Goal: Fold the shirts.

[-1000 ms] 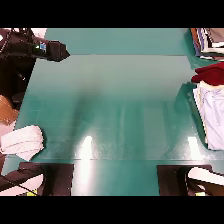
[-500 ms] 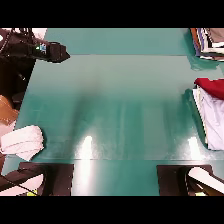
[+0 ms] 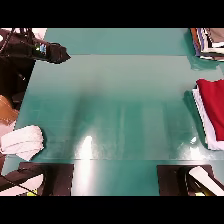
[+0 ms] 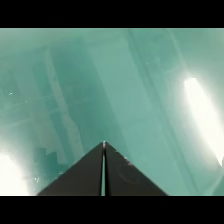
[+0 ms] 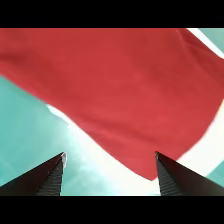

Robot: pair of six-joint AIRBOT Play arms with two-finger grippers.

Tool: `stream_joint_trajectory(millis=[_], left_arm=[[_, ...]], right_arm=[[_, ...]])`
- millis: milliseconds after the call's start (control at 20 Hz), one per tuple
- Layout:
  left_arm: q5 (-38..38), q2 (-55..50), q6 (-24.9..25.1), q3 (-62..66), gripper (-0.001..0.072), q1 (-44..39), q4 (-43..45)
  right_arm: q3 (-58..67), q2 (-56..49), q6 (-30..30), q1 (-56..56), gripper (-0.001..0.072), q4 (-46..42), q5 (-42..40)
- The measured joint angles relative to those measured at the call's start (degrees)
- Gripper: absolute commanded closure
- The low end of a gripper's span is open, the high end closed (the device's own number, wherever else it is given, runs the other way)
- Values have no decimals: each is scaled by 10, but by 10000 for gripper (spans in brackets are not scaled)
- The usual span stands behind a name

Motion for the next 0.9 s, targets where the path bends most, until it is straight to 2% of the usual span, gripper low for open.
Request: stream_joint_trajectory(millis=[150,300,350,550,750,900], left_arm=[[0,0,1,0,684,0,0],[0,0,1,0,684,0,0],[0,0,1,0,683,0,0],[2,0,1,0,683,0,0],[3,0,0,0,684,0,0],[4,0,0,0,683,0,0]], right_arm=[[21,3,0,66,84,58,-3],[40,5,0,186,91,102,-23],[43,5,-1,235,161,110,-35],[49,3,-19,417,688,126,-96],[51,3,-43,542,694,132,-147],[51,3,-49,581,694,133,-162]])
